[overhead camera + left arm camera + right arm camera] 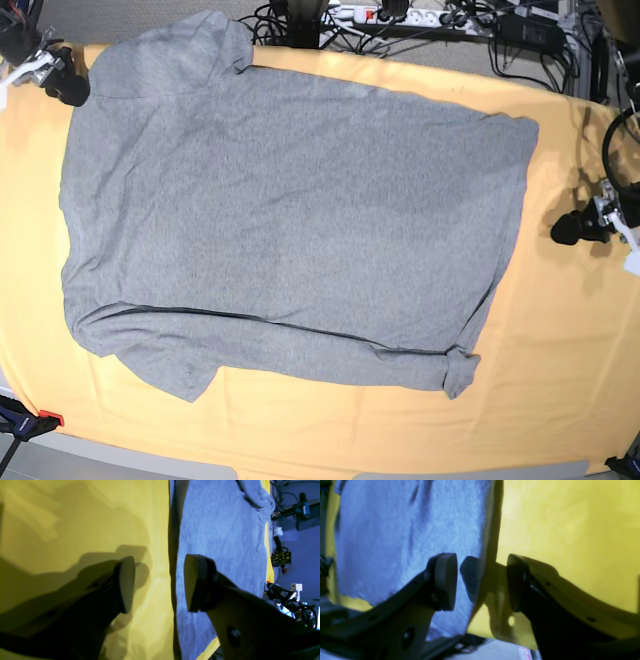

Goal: Layout the t-shirt on the table in an organized manner, then fold the t-shirt properly
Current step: 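Move both grippers to the shirt's shoulder edge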

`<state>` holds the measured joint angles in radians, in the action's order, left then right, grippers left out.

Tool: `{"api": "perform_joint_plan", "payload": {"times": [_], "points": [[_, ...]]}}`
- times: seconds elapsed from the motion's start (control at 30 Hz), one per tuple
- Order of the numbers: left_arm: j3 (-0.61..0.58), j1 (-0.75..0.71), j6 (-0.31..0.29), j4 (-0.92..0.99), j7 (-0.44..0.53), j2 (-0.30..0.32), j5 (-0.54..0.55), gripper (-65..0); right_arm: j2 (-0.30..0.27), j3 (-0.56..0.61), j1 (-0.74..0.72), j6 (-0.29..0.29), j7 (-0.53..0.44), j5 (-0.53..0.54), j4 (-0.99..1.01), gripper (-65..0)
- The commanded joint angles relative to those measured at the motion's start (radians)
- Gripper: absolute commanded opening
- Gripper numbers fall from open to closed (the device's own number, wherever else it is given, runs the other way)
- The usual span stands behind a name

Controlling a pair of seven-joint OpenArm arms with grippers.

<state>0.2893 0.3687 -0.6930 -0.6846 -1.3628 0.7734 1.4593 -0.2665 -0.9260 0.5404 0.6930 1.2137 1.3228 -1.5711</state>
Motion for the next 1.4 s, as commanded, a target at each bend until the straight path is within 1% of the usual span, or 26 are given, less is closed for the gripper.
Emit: {"api": "perform_joint_plan", "payload": {"times": [0.0,0.13,0.27,0.37,0.53,0.73,0.77,0.8,0.83,0.87,0.93,0.97,1.1,1.17,1.37], "points": [[0.008,0.019,-0.005,-0.016,0.004,0.034,0.024,-32.5,-0.007,-0.009,0.009,0.005,0.003,0.013,-0.015,-32.1],[0.008,0.019,-0.005,-0.016,-0.014,0.053,0.024,-32.5,0.006,-0.009,0.017,0.005,0.003,0.013,-0.014,-31.8],[0.008,0.019,-0.005,-0.016,-0.027,0.067,0.024,-32.5,0.006,-0.003,0.034,0.005,0.003,0.026,-0.012,-28.9],[0.006,0.018,-0.005,-0.016,-0.027,0.072,0.024,-32.5,0.006,0.027,0.042,0.005,0.003,0.05,0.008,-28.8],[0.006,0.019,-0.005,-0.016,-0.025,0.075,0.024,-32.5,0.018,0.105,0.041,0.005,0.003,0.05,0.057,-28.8],[0.006,0.019,-0.005,-0.016,-0.022,0.074,0.024,-32.5,0.022,0.127,0.042,0.005,0.003,0.064,0.057,-29.1],[0.006,0.019,-0.005,-0.016,-0.018,0.072,0.024,-32.5,0.022,0.127,0.042,0.005,0.003,0.064,0.057,-30.2],[0.006,0.019,-0.005,-0.016,-0.01,0.071,0.024,-32.5,0.022,0.127,0.042,0.005,0.003,0.064,0.057,-33.1],[0.006,0.019,-0.005,-0.016,-0.002,0.069,0.024,-32.5,0.022,0.127,0.041,0.005,0.003,0.064,0.057,-37.7],[0.006,0.019,-0.005,-0.016,0.005,0.068,0.024,-32.5,0.022,0.127,0.041,0.005,0.003,0.064,0.057,-44.0],[0.006,0.019,-0.005,-0.016,0.005,0.066,0.024,-32.5,0.022,0.127,0.041,0.005,0.003,0.064,0.057,-58.7],[0.006,0.019,-0.005,-0.016,0.003,0.066,0.024,-32.6,0.022,0.127,0.041,0.005,0.003,0.064,0.057,-64.5],[0.005,0.019,-0.005,-0.016,-0.031,0.066,0.024,-32.6,0.022,0.127,0.041,0.005,0.003,0.06,0.057,-65.0],[-0.005,0.019,-0.005,-0.026,-0.033,0.066,0.024,-32.6,0.022,0.127,0.041,0.005,0.003,0.056,0.057,-65.0],[-0.126,0.019,-0.005,-0.149,-0.033,0.069,0.024,-32.6,0.022,0.127,0.041,0.005,0.003,0.057,0.057,-65.0]]}}
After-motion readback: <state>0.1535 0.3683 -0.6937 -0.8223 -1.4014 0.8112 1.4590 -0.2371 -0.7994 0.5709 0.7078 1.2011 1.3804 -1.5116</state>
